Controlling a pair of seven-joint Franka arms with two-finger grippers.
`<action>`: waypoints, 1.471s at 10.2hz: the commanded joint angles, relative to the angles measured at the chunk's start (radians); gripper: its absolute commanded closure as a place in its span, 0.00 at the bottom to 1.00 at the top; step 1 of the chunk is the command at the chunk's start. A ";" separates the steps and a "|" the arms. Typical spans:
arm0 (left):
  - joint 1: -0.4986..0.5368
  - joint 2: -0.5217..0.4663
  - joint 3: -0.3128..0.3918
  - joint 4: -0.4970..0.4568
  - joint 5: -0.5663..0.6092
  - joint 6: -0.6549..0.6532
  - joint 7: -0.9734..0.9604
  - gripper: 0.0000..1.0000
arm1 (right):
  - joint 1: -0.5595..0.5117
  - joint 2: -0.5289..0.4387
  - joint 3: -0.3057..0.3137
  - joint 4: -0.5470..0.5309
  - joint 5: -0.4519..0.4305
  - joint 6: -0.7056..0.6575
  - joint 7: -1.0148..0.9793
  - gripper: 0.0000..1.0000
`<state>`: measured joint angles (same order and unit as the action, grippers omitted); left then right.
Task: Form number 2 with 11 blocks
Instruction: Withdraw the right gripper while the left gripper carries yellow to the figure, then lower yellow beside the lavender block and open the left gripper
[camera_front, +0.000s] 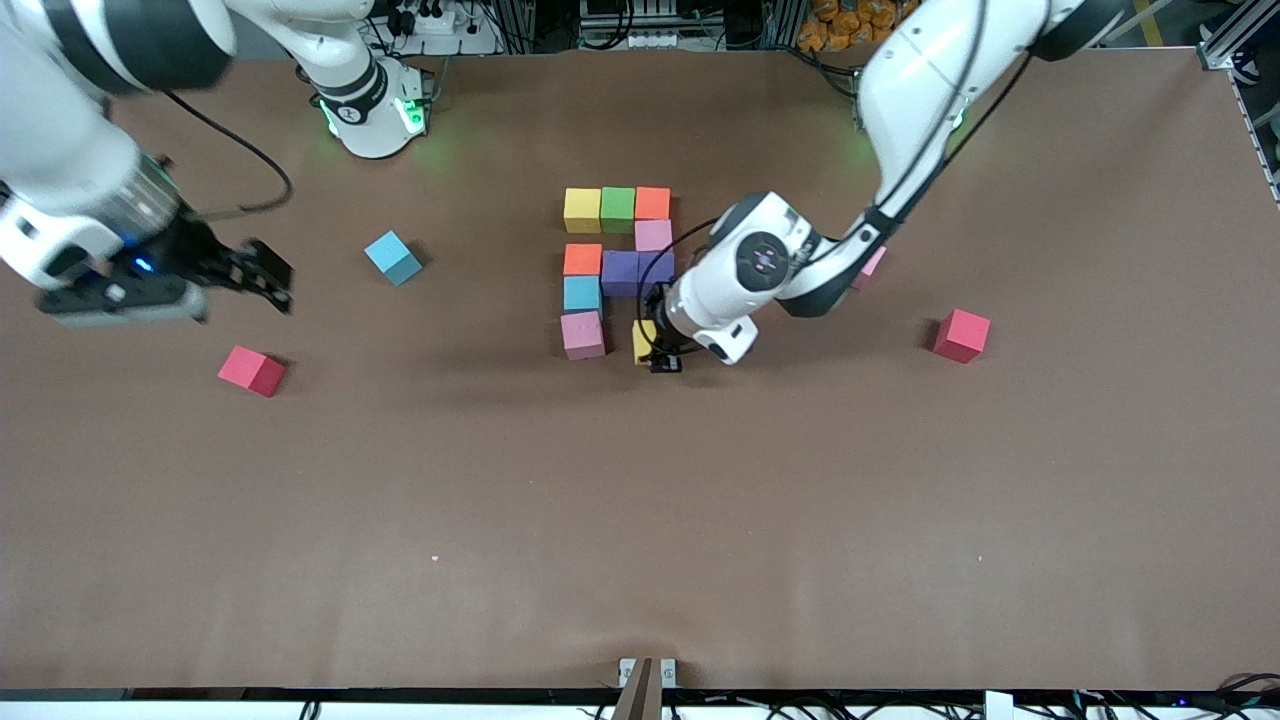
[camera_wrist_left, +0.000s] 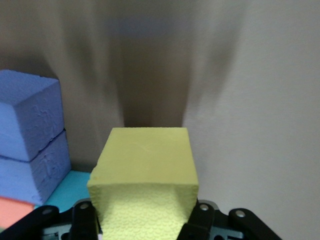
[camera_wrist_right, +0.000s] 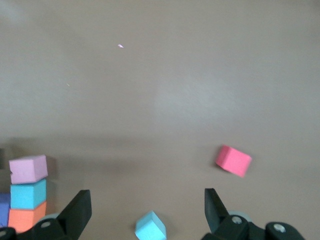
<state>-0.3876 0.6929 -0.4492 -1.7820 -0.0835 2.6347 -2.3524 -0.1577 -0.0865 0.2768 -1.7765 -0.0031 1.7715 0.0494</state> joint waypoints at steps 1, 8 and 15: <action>-0.140 0.026 0.098 0.016 -0.013 0.057 -0.056 0.67 | 0.006 -0.010 -0.100 0.086 0.021 -0.130 -0.150 0.00; -0.194 0.056 0.119 0.036 -0.004 0.085 -0.044 0.67 | 0.075 0.004 -0.243 0.170 0.009 -0.222 -0.204 0.00; -0.191 0.085 0.119 0.067 0.082 0.085 -0.042 0.66 | 0.029 0.036 -0.245 0.167 0.023 -0.242 -0.230 0.00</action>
<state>-0.5670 0.7513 -0.3408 -1.7466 -0.0252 2.7090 -2.3950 -0.1068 -0.0688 0.0337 -1.6351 -0.0023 1.5480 -0.1686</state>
